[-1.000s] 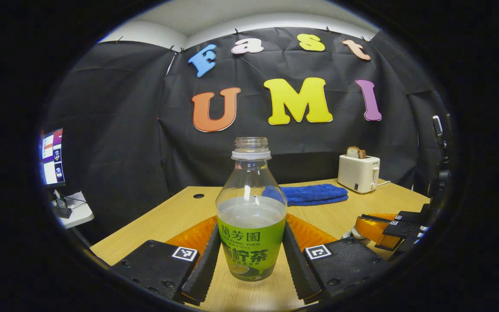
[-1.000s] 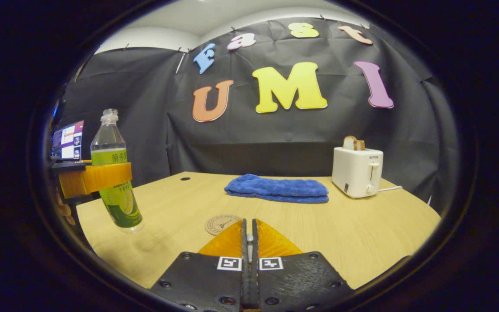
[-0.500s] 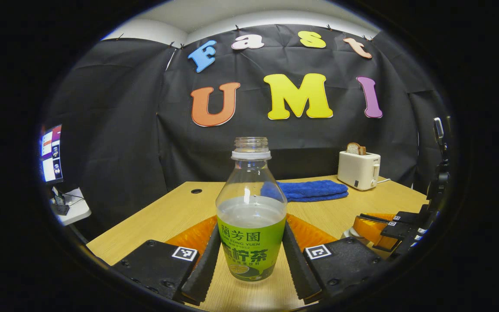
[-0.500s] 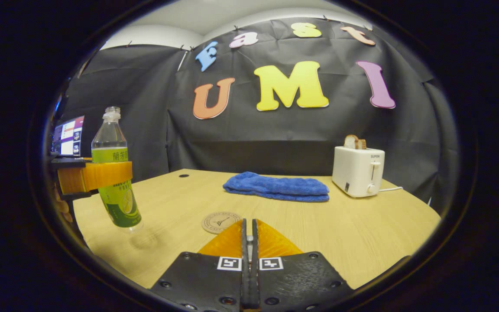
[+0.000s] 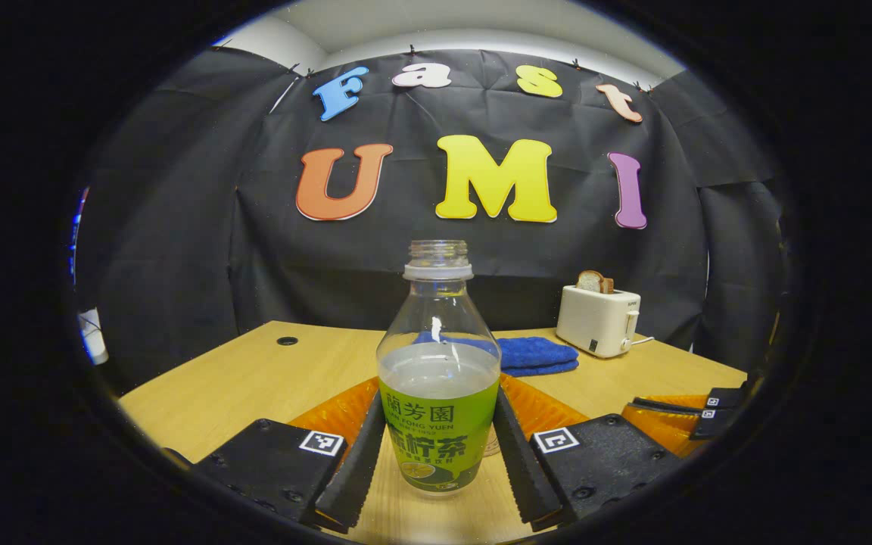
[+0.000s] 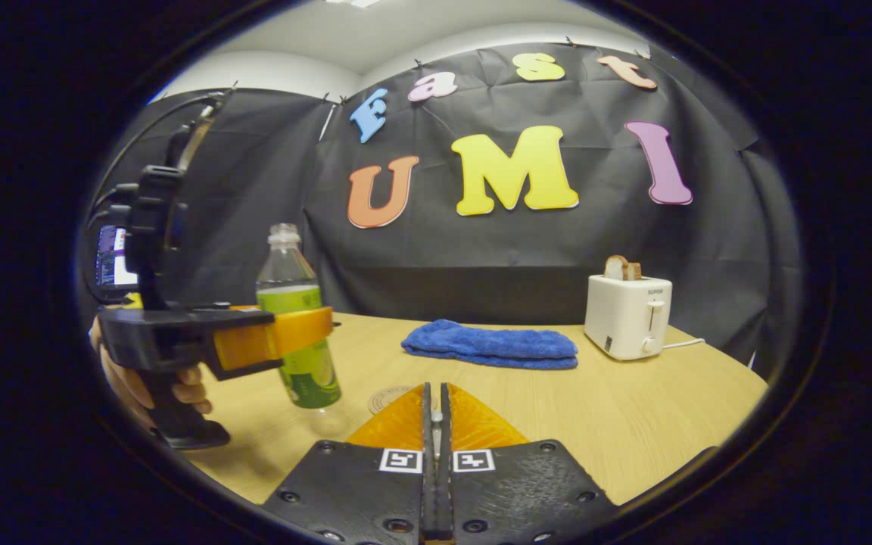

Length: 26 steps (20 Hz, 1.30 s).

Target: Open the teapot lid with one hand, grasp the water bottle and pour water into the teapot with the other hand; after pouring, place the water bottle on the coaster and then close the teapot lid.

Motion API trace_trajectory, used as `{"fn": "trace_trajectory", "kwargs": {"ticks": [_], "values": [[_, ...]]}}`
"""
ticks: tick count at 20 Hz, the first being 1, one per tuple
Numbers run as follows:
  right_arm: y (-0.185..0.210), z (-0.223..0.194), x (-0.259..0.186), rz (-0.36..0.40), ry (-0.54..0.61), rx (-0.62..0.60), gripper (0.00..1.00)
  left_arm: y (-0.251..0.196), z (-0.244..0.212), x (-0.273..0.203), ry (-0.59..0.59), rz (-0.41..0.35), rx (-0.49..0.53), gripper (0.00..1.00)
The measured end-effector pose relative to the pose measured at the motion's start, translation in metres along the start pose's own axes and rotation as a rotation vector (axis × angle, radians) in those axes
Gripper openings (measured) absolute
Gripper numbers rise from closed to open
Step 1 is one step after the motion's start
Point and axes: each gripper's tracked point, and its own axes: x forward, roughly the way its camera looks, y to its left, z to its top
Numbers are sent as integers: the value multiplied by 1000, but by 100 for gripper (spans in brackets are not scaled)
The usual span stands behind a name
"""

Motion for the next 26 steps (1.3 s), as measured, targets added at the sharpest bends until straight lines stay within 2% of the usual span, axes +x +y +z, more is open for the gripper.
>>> {"fn": "trace_trajectory", "kwargs": {"ticks": [2,4,7,10,18,21,22,26], "values": [[-3,5,-4,3,-14,5,0,-18,-15,21,35,-65,-17,76],[-8,10,-7,5,-31,30,0,-23,-28,45,71,-85,-16,77],[-22,11,-5,3,-28,75,0,-27,-23,64,39,-92,-11,76],[-28,10,-2,5,-25,93,0,-24,-26,79,44,-65,20,76],[-25,8,-3,18,-22,82,0,-29,-23,81,29,-65,3,80],[-28,9,-7,8,-26,80,0,-35,-16,76,13,-83,-9,86],[-29,10,-8,4,-29,78,0,-33,-15,76,7,-78,-3,98],[-26,11,-7,5,-29,75,0,-26,-6,60,9,-68,23,100]]}}
